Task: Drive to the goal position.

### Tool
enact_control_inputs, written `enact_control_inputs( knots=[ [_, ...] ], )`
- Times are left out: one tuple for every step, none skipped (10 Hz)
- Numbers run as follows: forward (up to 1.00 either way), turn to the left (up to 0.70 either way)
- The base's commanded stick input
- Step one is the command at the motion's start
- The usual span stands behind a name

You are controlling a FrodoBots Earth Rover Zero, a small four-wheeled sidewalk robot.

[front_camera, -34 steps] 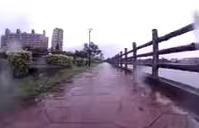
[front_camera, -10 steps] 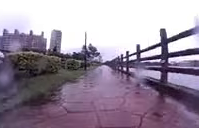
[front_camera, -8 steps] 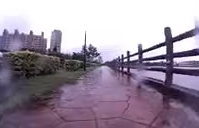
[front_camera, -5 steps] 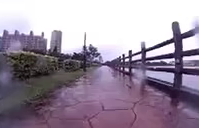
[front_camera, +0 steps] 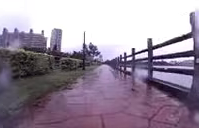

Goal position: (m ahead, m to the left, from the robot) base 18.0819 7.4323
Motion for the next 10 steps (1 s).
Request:
enact_control_inputs(
  knots=[
    [1.0,0.0],
    [1.0,0.0],
    [1.0,0.0],
    [1.0,0.0],
    [1.0,0.0],
    [1.0,0.0],
    [1.0,0.0],
    [1.0,0.0],
    [1.0,0.0],
    [1.0,0.0]
  ],
)
